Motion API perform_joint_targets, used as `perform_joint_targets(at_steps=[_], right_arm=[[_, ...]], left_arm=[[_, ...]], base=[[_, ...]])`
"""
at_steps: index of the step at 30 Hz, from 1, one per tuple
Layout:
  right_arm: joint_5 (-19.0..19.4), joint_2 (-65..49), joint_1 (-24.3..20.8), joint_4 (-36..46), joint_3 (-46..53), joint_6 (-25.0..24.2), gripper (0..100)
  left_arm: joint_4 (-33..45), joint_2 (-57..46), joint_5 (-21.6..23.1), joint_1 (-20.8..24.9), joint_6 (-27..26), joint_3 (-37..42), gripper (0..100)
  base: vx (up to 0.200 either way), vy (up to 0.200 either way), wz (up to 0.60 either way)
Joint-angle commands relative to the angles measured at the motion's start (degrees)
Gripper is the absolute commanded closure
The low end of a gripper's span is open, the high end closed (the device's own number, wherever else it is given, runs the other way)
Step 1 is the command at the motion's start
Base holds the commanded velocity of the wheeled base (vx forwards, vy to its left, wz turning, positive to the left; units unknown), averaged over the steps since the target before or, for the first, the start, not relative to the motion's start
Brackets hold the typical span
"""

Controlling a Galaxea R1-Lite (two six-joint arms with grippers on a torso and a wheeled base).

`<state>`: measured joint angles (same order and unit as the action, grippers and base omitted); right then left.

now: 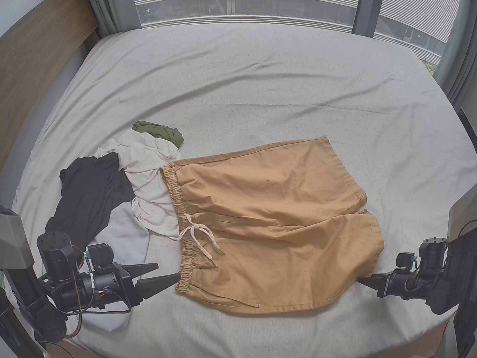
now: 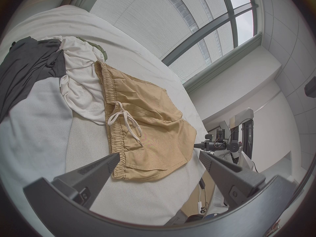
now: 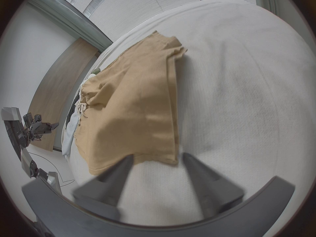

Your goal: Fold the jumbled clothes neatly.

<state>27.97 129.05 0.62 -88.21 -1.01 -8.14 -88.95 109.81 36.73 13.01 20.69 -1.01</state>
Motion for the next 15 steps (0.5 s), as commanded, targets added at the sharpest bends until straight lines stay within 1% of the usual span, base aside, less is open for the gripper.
perform_joint_targets(at_steps=[1,8,12,15], right_arm=[[0.16,1.29,-0.18,-0.03,1.01,-0.03,100],[-0.1,-0.55,0.61,1.2,1.01,-0.91,100],[-0.1,-5.04,2.01,6.82,1.01,-0.56,100],[-0.02,-9.96,2.45,13.59,1.01,-0.29,100]], left_arm=[[0.01,0.05,0.01,0.09,0.05,0.84,0],[0.01,-0.04,0.01,0.09,0.05,0.57,0],[-0.08,-0.13,0.01,0.0,0.05,0.4,0],[0.01,-0.13,0.01,0.09,0.05,0.4,0]], base=[[0.0,0.0,0.0],[0.0,0.0,0.0],[0.0,0.0,0.0],[0.0,0.0,0.0]])
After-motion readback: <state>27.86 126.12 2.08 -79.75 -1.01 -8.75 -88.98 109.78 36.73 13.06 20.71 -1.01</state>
